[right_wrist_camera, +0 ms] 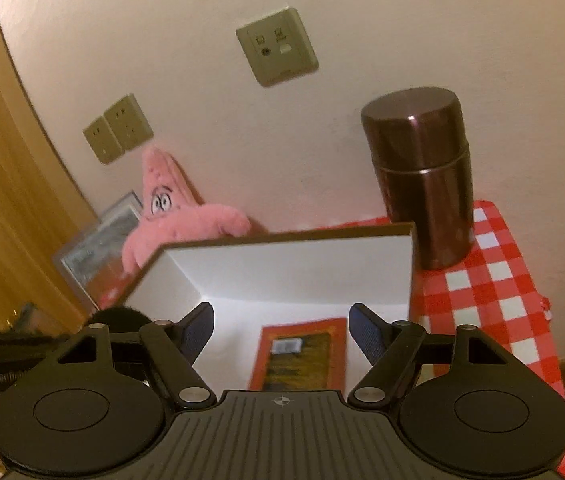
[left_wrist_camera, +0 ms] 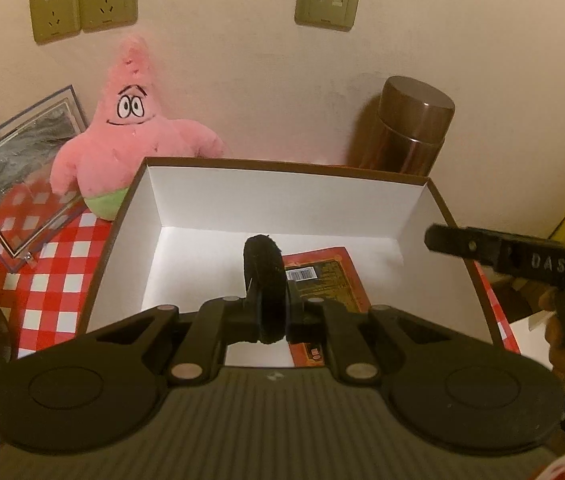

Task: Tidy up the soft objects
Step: 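Carry both items over the white box and release the packet from the right gripper, then open the left gripper to drop the black ring into the white box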

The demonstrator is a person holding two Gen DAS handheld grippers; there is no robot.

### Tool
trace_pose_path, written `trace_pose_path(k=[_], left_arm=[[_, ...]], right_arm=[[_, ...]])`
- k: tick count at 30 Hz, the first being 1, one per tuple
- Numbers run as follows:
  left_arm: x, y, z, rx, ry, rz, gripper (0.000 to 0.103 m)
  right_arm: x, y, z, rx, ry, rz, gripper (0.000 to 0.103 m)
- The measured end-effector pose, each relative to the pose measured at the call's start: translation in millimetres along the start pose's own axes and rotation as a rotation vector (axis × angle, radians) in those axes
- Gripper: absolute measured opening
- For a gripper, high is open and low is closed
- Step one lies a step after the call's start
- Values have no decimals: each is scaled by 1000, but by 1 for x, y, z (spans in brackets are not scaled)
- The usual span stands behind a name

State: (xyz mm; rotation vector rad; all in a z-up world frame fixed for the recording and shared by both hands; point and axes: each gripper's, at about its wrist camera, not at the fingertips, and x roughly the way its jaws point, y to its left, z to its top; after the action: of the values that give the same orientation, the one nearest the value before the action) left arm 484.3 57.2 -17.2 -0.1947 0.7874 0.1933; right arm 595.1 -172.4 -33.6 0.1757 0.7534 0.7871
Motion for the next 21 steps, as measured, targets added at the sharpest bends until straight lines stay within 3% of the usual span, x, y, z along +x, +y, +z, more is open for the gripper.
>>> trace_pose_path(k=[5,10,21], left_arm=[[6,-5,3,8,-6,15,15],[4,-7,4,26,-17,52,38],[-32,0,-12,-9,18,47,46]], right_arm=[[-3,-3,-8,-35,34,-37,74],[-12,-1,-13,-81,39,-49,75],[-58,-2,-26,-77,22,-12,75]])
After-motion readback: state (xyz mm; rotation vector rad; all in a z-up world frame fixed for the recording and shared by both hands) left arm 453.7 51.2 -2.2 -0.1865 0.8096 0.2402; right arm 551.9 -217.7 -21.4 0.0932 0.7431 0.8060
